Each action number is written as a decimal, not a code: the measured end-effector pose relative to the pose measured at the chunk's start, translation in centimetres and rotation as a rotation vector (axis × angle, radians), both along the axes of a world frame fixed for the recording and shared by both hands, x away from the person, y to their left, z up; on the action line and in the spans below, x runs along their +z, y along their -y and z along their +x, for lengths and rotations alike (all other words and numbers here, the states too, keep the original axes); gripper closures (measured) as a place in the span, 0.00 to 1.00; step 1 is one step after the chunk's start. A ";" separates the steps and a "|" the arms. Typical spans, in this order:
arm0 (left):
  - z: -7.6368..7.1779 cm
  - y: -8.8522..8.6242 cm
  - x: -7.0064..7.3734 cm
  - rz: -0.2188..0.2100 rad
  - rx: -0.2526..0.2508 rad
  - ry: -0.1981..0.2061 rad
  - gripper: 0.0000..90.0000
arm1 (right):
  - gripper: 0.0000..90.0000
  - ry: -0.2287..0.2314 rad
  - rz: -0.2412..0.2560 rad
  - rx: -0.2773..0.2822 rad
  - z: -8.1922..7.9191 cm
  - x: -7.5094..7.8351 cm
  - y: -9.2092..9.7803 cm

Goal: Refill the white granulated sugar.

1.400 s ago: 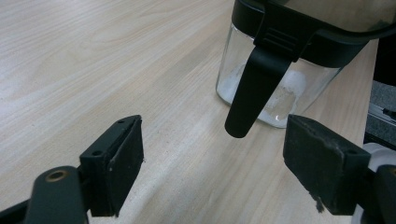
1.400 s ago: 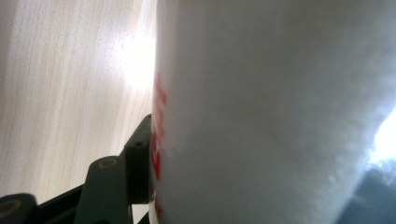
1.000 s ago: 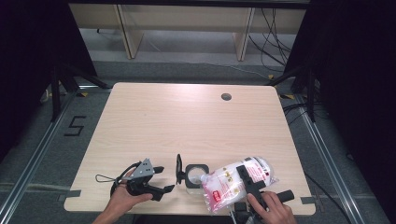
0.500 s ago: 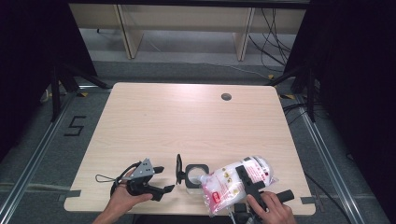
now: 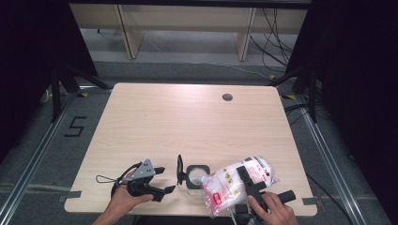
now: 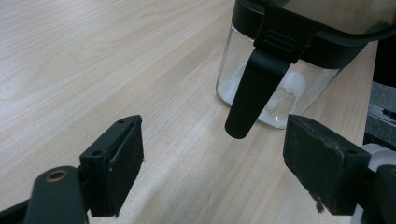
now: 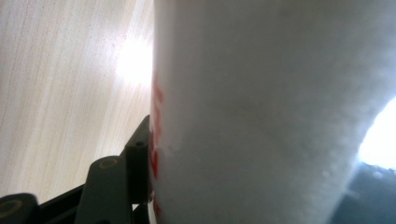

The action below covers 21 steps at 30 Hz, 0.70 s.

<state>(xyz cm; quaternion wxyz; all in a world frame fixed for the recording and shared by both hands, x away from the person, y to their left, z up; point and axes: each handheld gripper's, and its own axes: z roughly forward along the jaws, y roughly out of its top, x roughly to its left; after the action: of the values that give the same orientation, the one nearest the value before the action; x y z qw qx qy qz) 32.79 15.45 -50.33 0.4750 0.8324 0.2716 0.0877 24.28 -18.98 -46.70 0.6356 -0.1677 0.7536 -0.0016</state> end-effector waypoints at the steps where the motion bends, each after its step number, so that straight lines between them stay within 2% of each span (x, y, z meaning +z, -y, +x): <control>1: 0.0 0.0 0.1 0.006 0.002 -0.003 0.22 | 0.46 0.000 0.001 0.000 0.0 0.0 0.0; 7: -0.1 0.1 -0.1 -0.011 0.012 0.000 0.22 | 0.46 0.002 0.000 0.001 0.0 0.0 0.0; 13: -0.1 0.0 0.0 0.002 0.010 -0.003 0.22 | 0.46 0.004 -0.008 0.008 0.0 0.1 0.0; 14: -0.2 0.1 -0.1 -0.006 0.022 -0.015 0.22 | 0.46 0.003 -0.006 0.001 0.0 0.1 0.0; 16: -0.1 0.0 0.0 0.006 0.007 -0.001 0.22 | 0.46 0.006 -0.015 0.008 0.0 0.3 0.0; 20: -0.1 -0.1 -0.1 -0.001 0.010 0.000 0.22 | 0.46 0.010 -0.033 0.012 0.0 0.5 -0.1; 21: -0.1 -0.1 0.0 -0.001 0.010 0.000 0.22 | 0.46 0.001 -0.024 0.006 0.0 0.4 0.0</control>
<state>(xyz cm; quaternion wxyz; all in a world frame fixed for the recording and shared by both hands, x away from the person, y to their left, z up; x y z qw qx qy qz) 32.73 15.52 -50.38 0.4749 0.8309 0.2759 0.0898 24.25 -18.93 -46.31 0.6338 -0.1775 0.7528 -0.0088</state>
